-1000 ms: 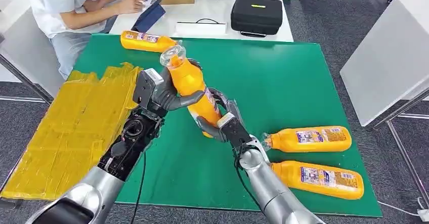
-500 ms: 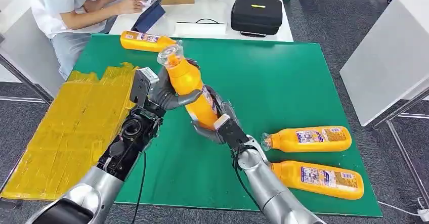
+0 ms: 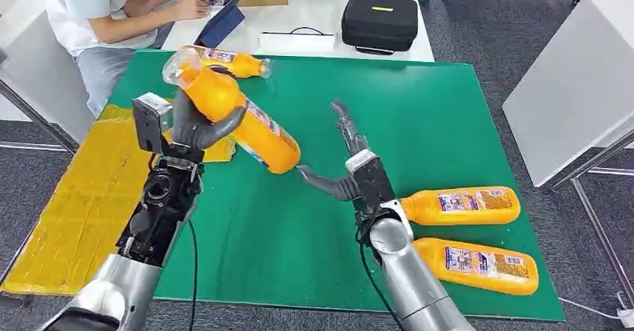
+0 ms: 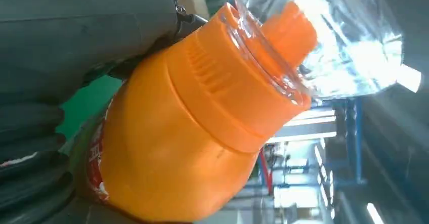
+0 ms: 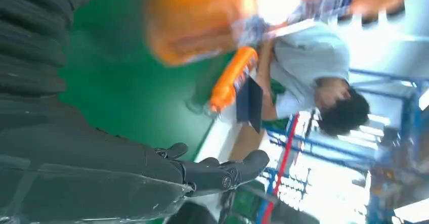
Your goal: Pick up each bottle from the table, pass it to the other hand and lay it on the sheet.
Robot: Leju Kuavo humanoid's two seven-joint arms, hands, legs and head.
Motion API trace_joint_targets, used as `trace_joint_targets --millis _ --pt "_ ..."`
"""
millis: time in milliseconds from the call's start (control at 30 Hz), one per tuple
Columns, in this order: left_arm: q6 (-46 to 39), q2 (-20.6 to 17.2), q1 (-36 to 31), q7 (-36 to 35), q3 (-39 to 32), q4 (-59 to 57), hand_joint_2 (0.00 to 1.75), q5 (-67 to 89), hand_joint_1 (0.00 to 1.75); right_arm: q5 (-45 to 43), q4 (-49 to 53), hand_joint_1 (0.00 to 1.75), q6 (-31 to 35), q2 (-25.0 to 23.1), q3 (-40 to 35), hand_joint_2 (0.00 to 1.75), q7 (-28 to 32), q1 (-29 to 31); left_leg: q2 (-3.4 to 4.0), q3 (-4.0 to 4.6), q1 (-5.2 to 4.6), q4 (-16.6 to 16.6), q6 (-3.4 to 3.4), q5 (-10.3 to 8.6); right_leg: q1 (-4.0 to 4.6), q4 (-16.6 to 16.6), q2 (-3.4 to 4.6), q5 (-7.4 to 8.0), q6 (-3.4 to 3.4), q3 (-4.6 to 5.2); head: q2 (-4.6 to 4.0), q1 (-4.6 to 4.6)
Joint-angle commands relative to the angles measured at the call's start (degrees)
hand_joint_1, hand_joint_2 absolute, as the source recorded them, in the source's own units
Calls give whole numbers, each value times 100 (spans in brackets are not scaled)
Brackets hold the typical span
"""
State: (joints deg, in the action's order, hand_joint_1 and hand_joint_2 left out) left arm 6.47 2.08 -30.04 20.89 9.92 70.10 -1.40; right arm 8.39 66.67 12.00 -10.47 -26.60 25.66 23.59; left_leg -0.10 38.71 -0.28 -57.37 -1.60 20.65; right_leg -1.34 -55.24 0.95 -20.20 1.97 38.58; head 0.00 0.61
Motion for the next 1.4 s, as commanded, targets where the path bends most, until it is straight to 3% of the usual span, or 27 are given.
trace_joint_targets --millis 33,100,133,367,400,433,733,867,900,933,967,1000,1067,1100,1167,1400 --pt "-1534 -6 -268 240 -437 -160 175 1055 175 43 726 0 237 622 129 0 -416 -359 -17 -46 7 -8 14 23 10 -6 -26 -26 -15 -50 0 -2" --pt "-2724 -62 -338 329 -256 -262 175 2224 175 -94 692 0 225 687 240 0 -537 -444 -21 -57 9 -9 17 29 13 -7 -32 -32 -19 -63 0 0" --pt "-3868 -138 -436 178 -18 -474 175 3662 175 -204 752 0 281 771 349 0 -553 -557 -20 -35 7 -3 12 15 10 -1 -28 -19 -12 -41 0 -2" --pt "-4146 -100 -461 37 78 -618 175 4283 175 -266 908 0 301 892 442 0 -513 -684 -21 -29 3 -3 7 13 5 0 -24 -16 -9 -35 0 0" --pt "-4146 -100 -461 37 78 -618 175 4283 175 -266 908 0 301 892 442 175 -513 -684 -15 -46 3 -9 11 25 6 -7 -20 -25 -13 -49 0 0" --pt "-4490 -210 -549 -348 223 -880 175 5308 175 -293 961 0 369 918 464 175 -608 -714 -10 -27 3 -5 9 15 5 -1 -13 -12 -8 -29 0 0" --pt "-4490 -210 -549 -348 223 -880 175 5308 175 -293 961 0 369 918 464 175 -608 -714 -10 -27 3 -5 9 15 5 -1 -13 -12 -8 -29 0 0" --pt "-4647 -145 -680 -1374 213 -1365 175 7261 175 -487 1142 0 322 1085 665 175 -808 -919 -7 -66 6 -18 18 41 11 -14 -17 -36 -19 -67 0 0" --pt "-4647 -152 -711 -1551 181 -1448 175 7571 175 -554 1146 0 285 1108 716 175 -840 -948 -7 -22 1 -3 9 13 3 -2 -12 -9 -8 -21 0 0" --pt "-4647 -144 -758 -1851 130 -1603 175 8045 175 -631 1117 0 198 1147 767 175 -913 -961 -8 -32 2 -6 12 20 5 -6 -14 -16 -11 -31 0 0" --pt "-4353 -1106 -1541 -4697 2843 -3425 175 9140 175 -540 1103 0 4 1147 993 175 -908 -1115 -17 -23 1 0 10 10 4 -1 -27 -11 -8 -22 0 0" --pt "-3807 -845 -1738 -4743 2967 -4473 175 9140 175 -369 1140 0 -20 1133 1129 175 -881 -1182 -24 -27 2 2 11 8 5 1 -36 -14 -9 -28 0 0" --pt "-3799 -834 -1733 -4728 2936 -4502 175 9140 175 -359 1138 0 -27 1130 1135 175 -879 -1180 -16 -55 4 -7 15 26 8 -4 -26 -26 -15 -56 0 -2" --pt "-3742 -794 -1707 -4695 2902 -4607 175 9140 175 -305 1136 0 -41 1119 1154 175 -875 -1174 -47 -52 4 -1 18 17 9 -8 -60 -30 -18 -58 0 2" --pt "-3660 -750 -1669 -4693 2883 -4719 175 9140 175 -177 1166 0 -36 1088 1181 175 -896 -1187 4 -23 1 2 8 9 3 3 -7 -5 -6 -17 0 2" --pt "-3240 -653 -1649 -4909 3044 -4843 175 9140 175 289 1295 0 4 1029 1315 175 -963 -1268 9 -24 1 -3 10 15 4 -2 -7 -11 -9 -19 0 0"
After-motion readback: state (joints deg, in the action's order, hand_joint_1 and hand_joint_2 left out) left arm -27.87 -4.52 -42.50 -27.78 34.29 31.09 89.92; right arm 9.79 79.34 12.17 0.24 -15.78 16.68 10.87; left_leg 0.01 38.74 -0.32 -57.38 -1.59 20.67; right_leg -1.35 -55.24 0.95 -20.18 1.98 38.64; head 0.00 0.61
